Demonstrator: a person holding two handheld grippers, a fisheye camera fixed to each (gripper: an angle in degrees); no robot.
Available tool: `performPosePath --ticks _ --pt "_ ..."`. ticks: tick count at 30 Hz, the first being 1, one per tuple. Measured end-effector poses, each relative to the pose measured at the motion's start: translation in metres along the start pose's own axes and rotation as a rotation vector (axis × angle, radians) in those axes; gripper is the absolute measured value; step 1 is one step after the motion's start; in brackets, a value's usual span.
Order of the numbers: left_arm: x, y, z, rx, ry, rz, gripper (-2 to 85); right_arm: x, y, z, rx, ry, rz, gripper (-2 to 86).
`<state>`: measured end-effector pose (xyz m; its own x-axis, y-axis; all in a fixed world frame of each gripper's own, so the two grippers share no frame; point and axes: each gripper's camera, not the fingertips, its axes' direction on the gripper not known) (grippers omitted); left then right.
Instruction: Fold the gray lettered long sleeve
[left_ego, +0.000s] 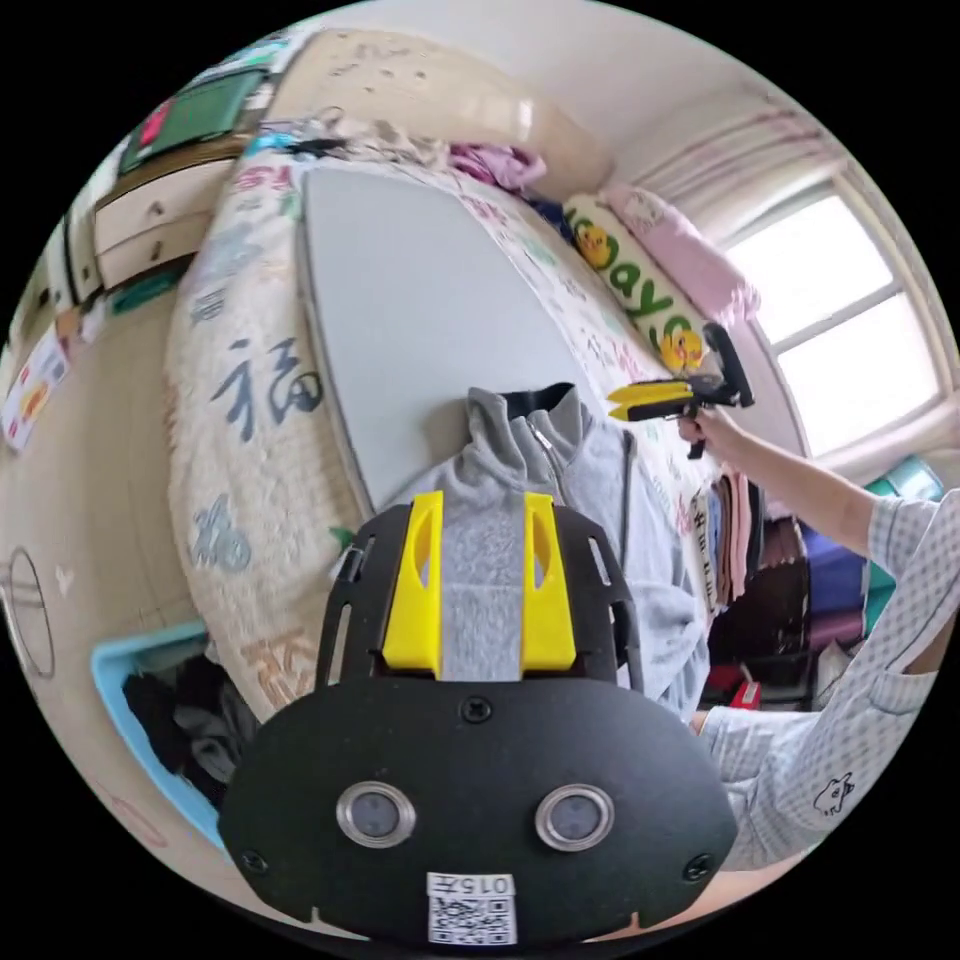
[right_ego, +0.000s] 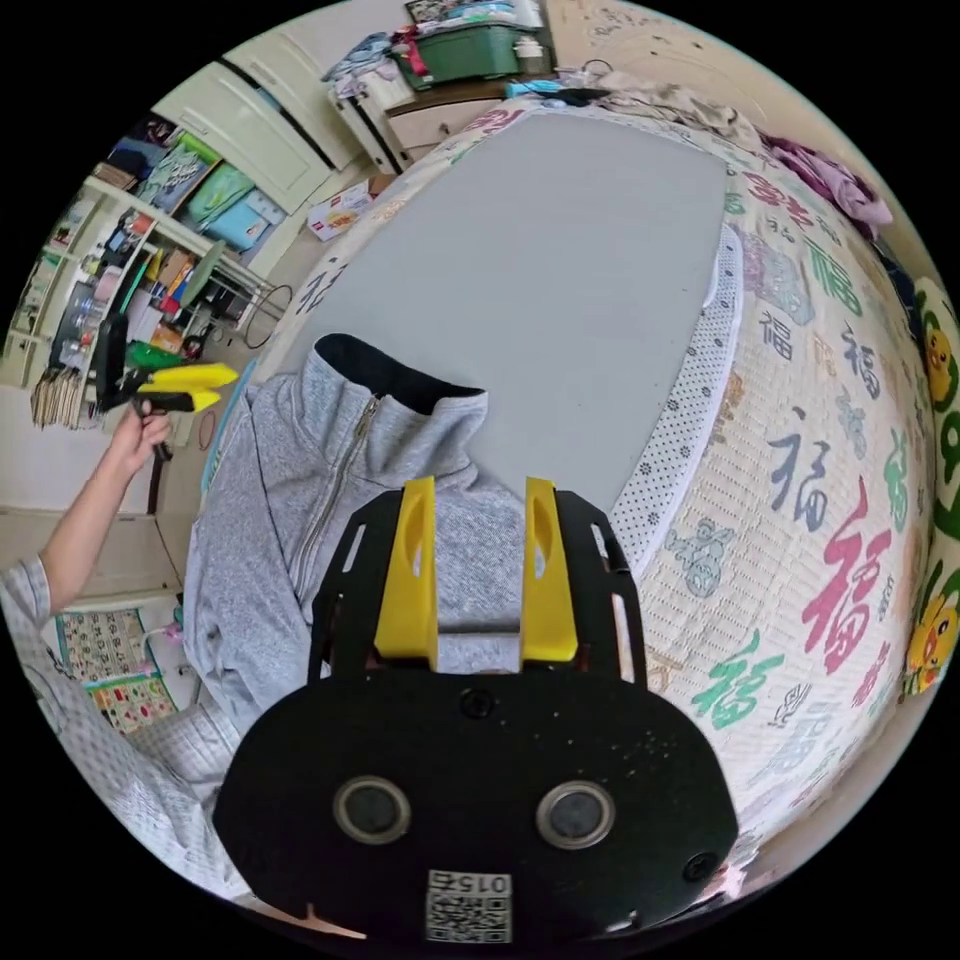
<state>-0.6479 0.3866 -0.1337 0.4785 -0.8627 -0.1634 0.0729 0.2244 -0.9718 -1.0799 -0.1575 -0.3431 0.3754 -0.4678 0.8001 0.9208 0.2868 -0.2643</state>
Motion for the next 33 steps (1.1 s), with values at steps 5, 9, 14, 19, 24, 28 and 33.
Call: performPosePath --ticks 5,9,14,19,24,28,33 --pt "0.022 -0.065 0.056 -0.206 -0.067 0.054 14.5 -0.021 -0.016 0.035 -0.079 -0.057 -0.137 11.4" --pt "0.037 -0.082 0.068 -0.238 -0.154 0.089 13.0 -0.031 -0.015 0.055 -0.118 0.045 -0.165 7.2" --pt "0.060 -0.091 0.076 -0.302 -0.144 0.086 5.0 -0.030 0.006 0.051 -0.124 0.021 -0.134 3.5" --pt "0.096 -0.091 0.043 -0.158 -0.194 0.059 1.6 -0.049 0.046 0.004 0.002 0.078 -0.069 3.2" --pt "0.138 -0.105 -0.005 -0.034 -0.257 0.099 0.8 -0.072 0.063 -0.056 0.097 0.221 -0.077 3.0" --pt "0.177 -0.092 -0.053 0.126 -0.265 0.166 0.7 -0.078 0.109 -0.104 0.238 0.202 -0.022 3.2" --pt "0.219 0.012 -0.069 0.158 -0.163 0.268 0.8 -0.116 0.252 -0.094 0.267 0.027 -0.074 3.3"
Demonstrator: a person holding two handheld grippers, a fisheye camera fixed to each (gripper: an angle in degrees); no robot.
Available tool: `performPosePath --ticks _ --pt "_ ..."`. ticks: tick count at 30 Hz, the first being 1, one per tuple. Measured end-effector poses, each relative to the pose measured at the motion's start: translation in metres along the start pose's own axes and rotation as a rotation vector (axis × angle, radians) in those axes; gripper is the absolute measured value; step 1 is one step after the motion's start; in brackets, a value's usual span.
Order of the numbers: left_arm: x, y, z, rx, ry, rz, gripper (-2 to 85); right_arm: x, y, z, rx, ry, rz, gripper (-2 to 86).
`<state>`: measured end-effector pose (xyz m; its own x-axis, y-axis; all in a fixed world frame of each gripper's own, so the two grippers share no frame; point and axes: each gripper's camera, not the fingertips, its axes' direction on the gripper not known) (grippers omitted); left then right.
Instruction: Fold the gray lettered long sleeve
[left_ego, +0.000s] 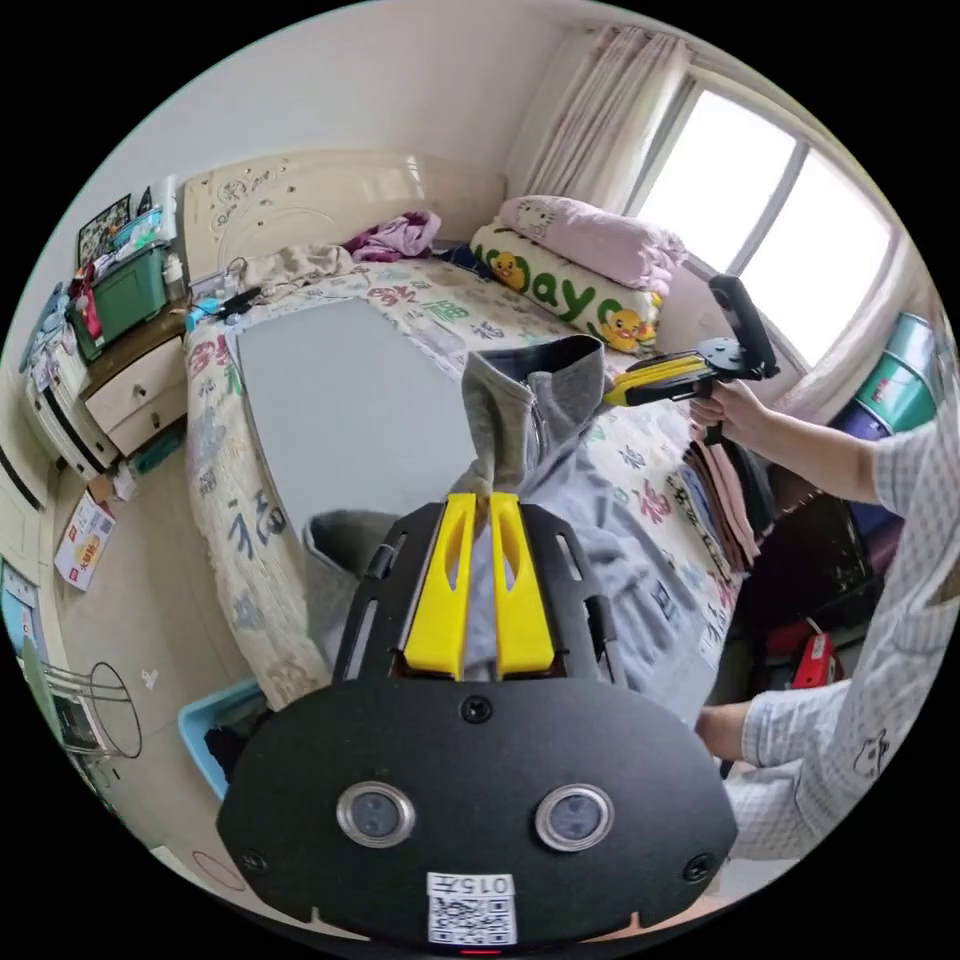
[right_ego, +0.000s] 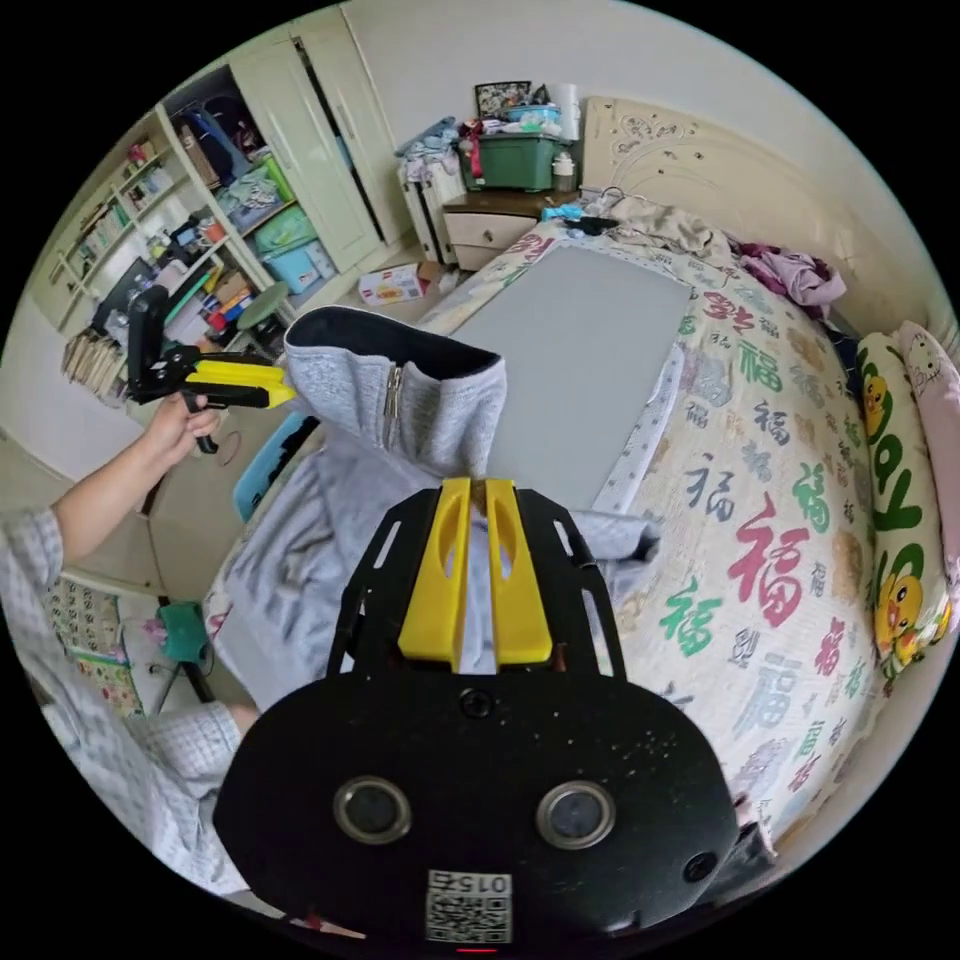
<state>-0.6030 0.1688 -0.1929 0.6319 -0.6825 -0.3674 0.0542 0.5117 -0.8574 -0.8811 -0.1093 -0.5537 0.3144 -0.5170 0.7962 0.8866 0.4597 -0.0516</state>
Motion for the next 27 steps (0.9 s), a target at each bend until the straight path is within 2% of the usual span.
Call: performPosePath --ticks 3,5,7,9,10,13,16,19,21,24,27 --pt "0.032 0.091 0.006 -0.071 0.125 -0.087 0.8 -0.042 0.119 0.033 -0.127 -0.170 0.057 3.2" --pt "0.047 0.167 0.029 -0.186 0.187 -0.267 0.7 -0.070 0.188 0.073 -0.241 -0.246 0.133 3.1" --pt "0.056 0.217 0.048 -0.319 0.119 -0.388 0.6 -0.104 0.265 0.130 -0.415 -0.279 0.199 3.1" --pt "0.057 0.258 0.053 -0.444 -0.006 -0.536 0.5 -0.114 0.309 0.151 -0.493 -0.247 0.300 1.2" --pt "0.055 0.277 0.046 -0.450 -0.020 -0.624 0.4 -0.116 0.330 0.152 -0.494 -0.276 0.345 0.6" --pt "0.052 0.300 0.013 -0.267 0.074 -0.755 0.1 -0.115 0.361 0.136 -0.397 -0.271 0.417 -0.1" --pt "0.057 0.297 0.005 -0.183 0.117 -0.740 0.1 -0.123 0.366 0.137 -0.326 -0.277 0.403 -0.4" --pt "0.063 0.288 0.025 -0.197 0.166 -0.690 0.2 -0.146 0.359 0.159 -0.315 -0.318 0.334 -0.5" --pt "0.064 0.289 0.040 -0.216 0.184 -0.671 0.2 -0.162 0.361 0.182 -0.348 -0.314 0.298 -0.6" --pt "0.062 0.302 0.064 -0.349 0.088 -0.687 -0.2 -0.179 0.386 0.226 -0.476 -0.264 0.305 -0.8" --pt "0.055 0.310 0.066 -0.398 0.105 -0.690 -0.5 -0.174 0.410 0.218 -0.432 -0.329 0.349 -0.8"
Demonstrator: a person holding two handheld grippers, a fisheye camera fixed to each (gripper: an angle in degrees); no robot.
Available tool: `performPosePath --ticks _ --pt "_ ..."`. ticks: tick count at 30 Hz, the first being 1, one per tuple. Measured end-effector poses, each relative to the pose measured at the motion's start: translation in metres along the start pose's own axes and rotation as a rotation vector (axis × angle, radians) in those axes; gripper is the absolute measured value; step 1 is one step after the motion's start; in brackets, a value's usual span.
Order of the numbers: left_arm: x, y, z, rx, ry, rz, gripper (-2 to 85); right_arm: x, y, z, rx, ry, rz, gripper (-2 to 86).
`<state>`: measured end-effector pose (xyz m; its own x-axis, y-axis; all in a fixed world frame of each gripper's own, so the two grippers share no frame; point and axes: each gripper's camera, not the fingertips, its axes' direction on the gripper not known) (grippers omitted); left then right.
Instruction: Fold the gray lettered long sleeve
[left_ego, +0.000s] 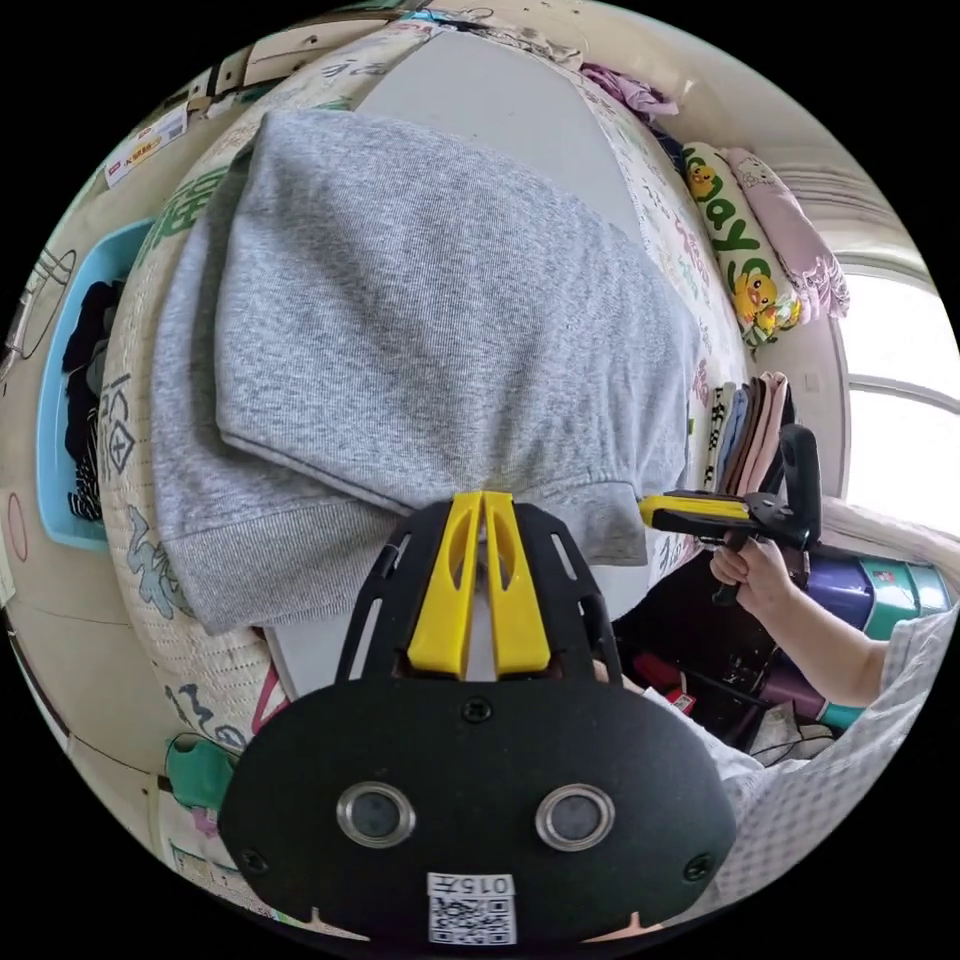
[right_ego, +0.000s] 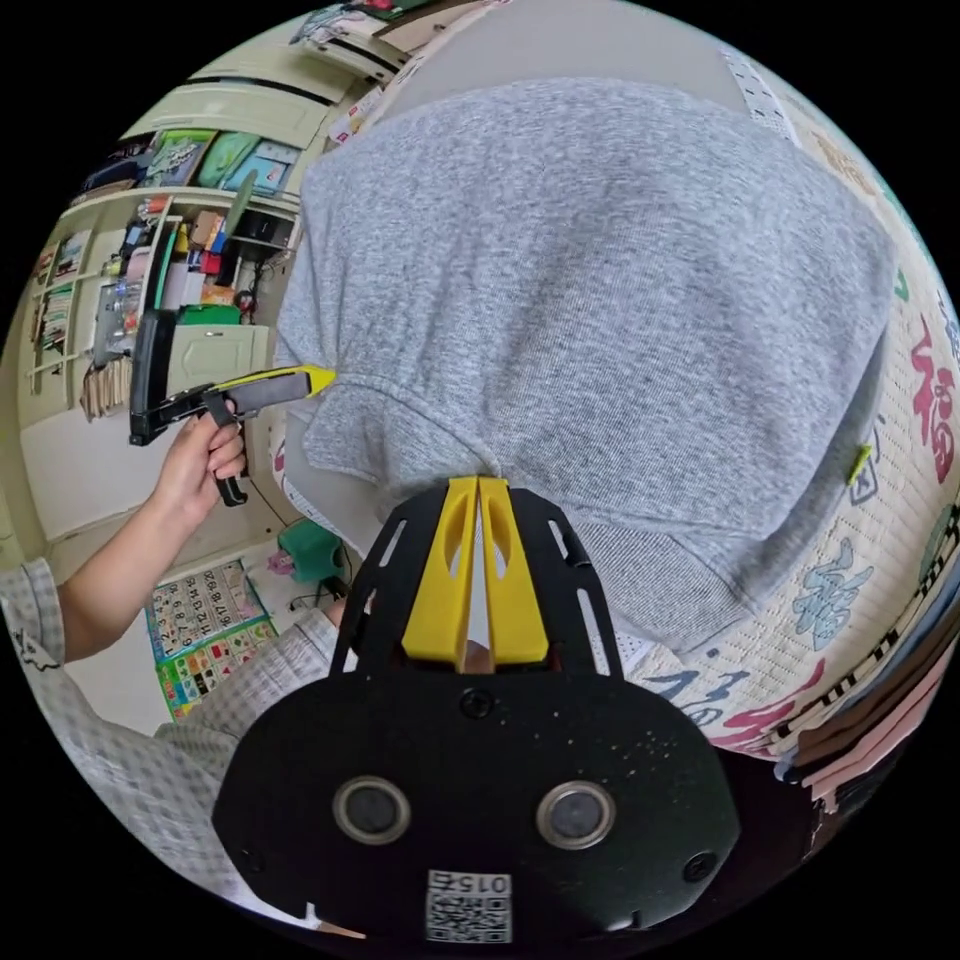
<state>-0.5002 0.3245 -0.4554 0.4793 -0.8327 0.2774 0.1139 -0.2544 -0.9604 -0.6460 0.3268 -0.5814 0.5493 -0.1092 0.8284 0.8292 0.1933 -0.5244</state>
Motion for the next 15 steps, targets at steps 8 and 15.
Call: performPosePath --ticks 8,15 --pt "-0.094 -0.030 -0.118 0.357 0.086 -0.228 6.2 0.138 0.061 -0.117 0.445 -0.065 0.335 8.2" --pt "-0.156 -0.082 -0.106 0.358 0.149 -0.430 12.5 0.205 0.037 -0.106 0.478 -0.222 0.461 10.9"
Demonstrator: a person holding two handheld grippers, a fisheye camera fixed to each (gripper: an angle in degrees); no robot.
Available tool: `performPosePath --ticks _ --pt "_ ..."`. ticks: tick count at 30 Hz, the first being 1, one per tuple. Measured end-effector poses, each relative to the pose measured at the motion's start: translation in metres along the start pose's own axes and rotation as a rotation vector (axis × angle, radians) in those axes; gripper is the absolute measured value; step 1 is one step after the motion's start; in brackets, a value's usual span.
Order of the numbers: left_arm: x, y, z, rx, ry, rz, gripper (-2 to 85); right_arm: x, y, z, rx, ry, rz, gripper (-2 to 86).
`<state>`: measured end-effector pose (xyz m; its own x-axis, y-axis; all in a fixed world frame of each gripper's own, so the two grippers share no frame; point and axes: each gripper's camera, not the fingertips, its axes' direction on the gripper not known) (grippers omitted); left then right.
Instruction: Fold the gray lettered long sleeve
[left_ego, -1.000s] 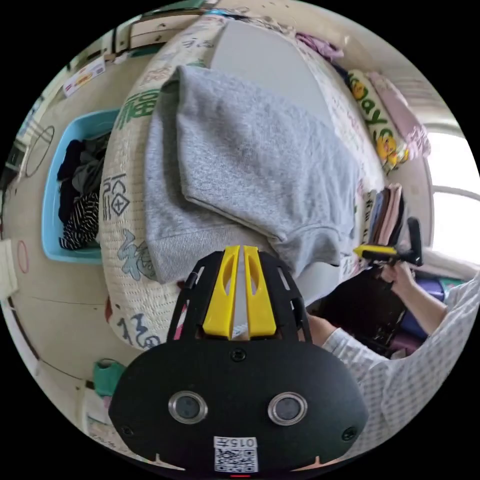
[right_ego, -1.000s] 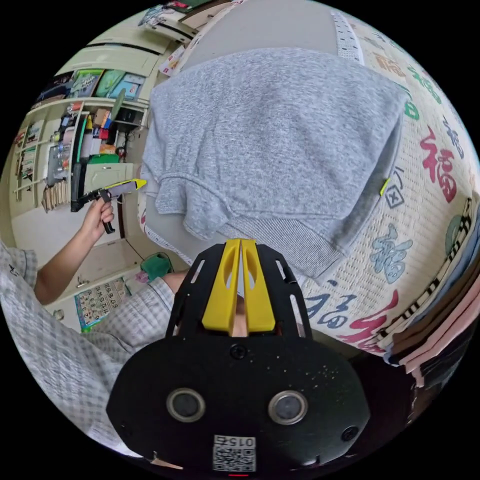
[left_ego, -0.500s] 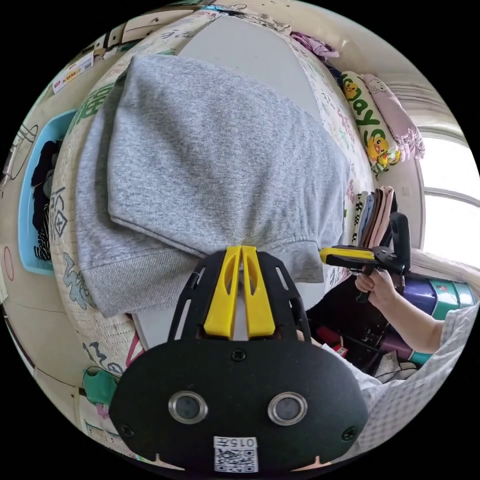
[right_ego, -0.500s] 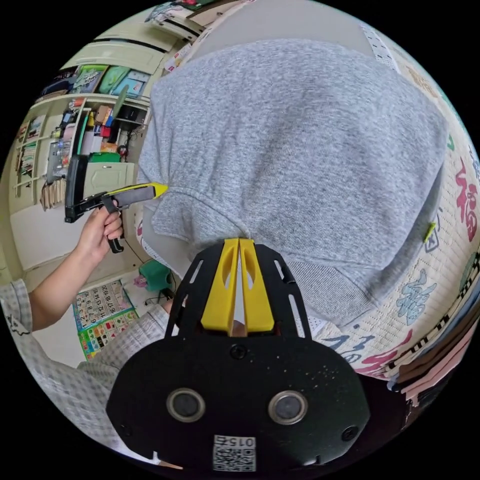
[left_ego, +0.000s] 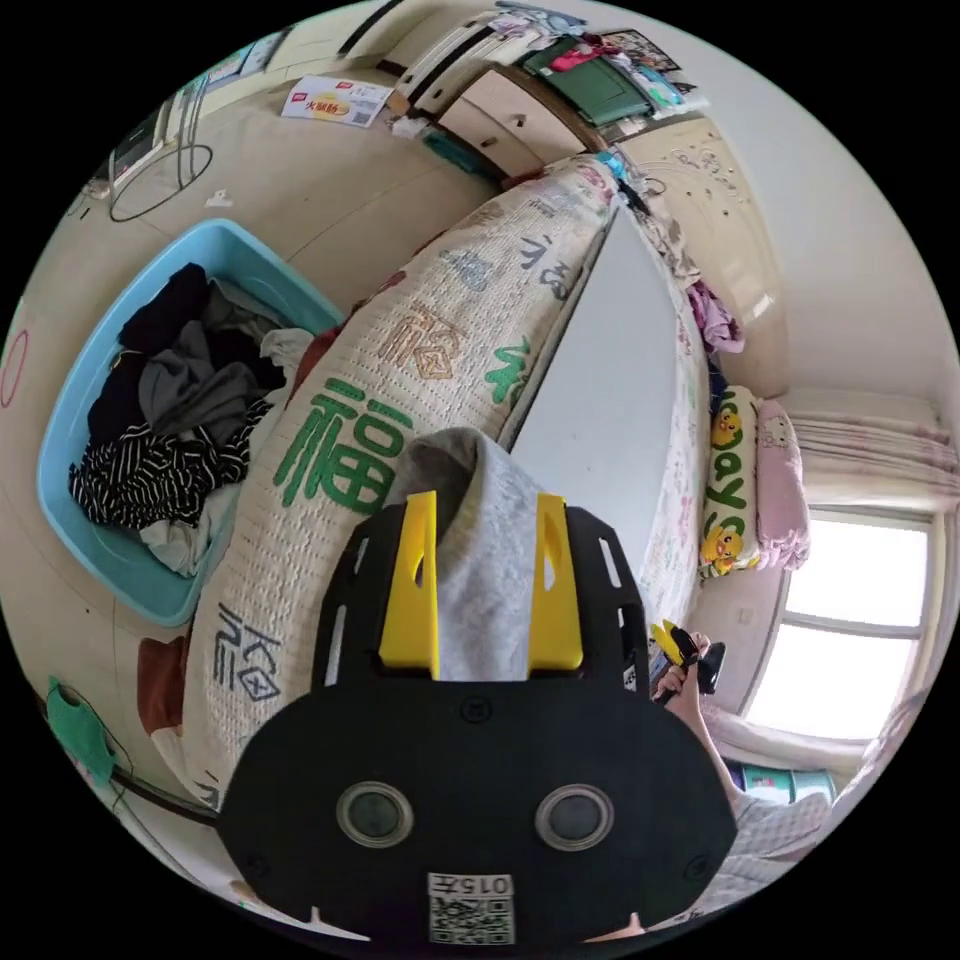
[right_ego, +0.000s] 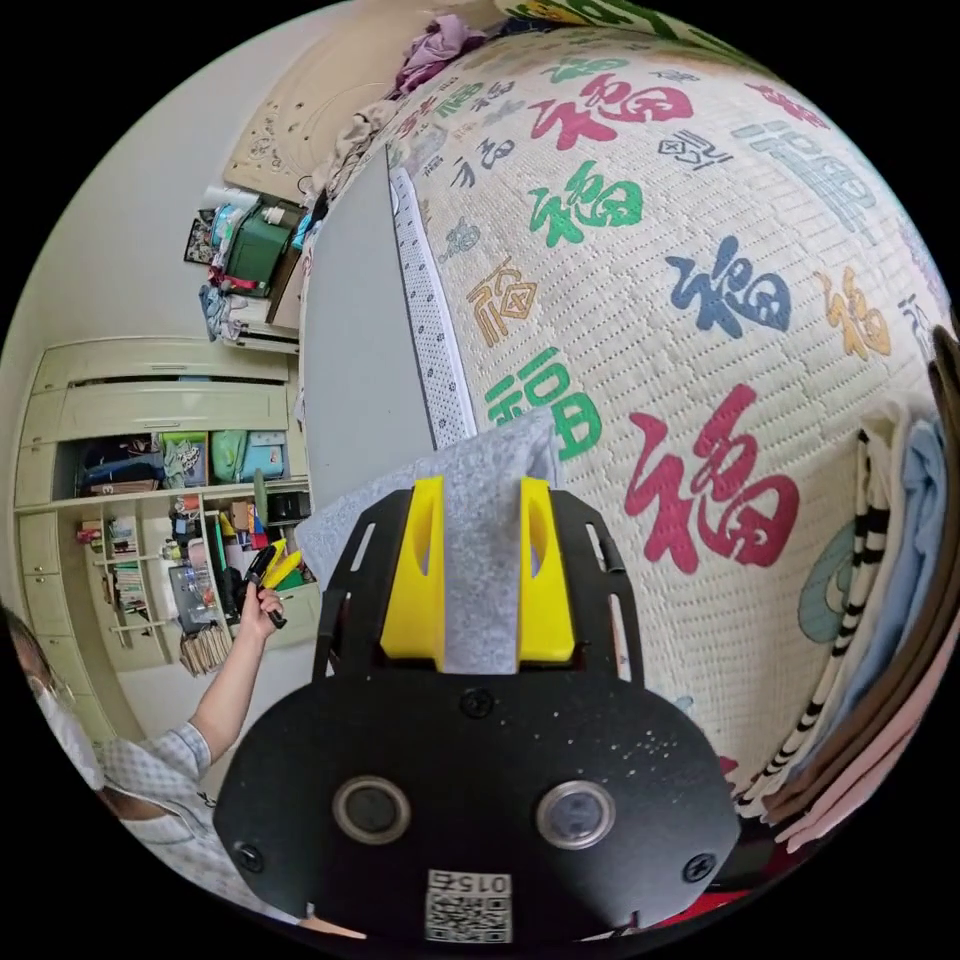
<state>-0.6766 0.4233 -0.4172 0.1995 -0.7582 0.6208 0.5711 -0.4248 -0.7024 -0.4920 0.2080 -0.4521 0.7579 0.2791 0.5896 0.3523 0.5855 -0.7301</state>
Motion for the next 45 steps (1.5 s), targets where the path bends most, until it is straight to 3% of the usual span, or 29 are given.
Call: performPosePath --ticks 7,16,21,25,31,36,39,42,45 --pt "0.015 -0.010 0.016 0.008 -0.106 0.079 2.1 -0.010 0.004 0.016 -0.106 0.197 0.034 2.6" --pt "0.017 -0.025 0.038 -0.034 -0.182 0.117 2.2 -0.017 0.018 0.020 -0.081 0.289 0.008 3.5" --pt "-0.009 -0.002 0.024 -0.016 -0.053 0.099 5.5 -0.011 0.072 -0.018 -0.018 0.185 -0.035 3.5" --pt "-0.034 0.065 -0.016 0.031 -0.040 0.101 7.7 0.010 0.175 -0.068 0.081 -0.064 -0.073 5.4" --pt "-0.097 0.178 -0.028 -0.163 -0.234 -0.024 10.3 0.077 0.298 -0.062 -0.141 0.027 0.156 9.9" --pt "-0.118 0.217 -0.004 -0.225 -0.106 -0.128 10.8 0.078 0.315 -0.044 -0.255 0.001 0.177 11.0" --pt "-0.110 0.219 0.009 -0.231 -0.129 -0.121 9.6 0.068 0.309 -0.030 -0.348 0.094 0.187 8.6" --pt "-0.104 0.222 0.017 -0.282 -0.049 -0.114 2.2 0.070 0.307 -0.039 -0.381 0.110 0.220 5.4" --pt "-0.092 0.230 0.014 -0.264 -0.030 -0.102 0.6 0.065 0.310 -0.064 -0.378 0.106 0.187 3.8"
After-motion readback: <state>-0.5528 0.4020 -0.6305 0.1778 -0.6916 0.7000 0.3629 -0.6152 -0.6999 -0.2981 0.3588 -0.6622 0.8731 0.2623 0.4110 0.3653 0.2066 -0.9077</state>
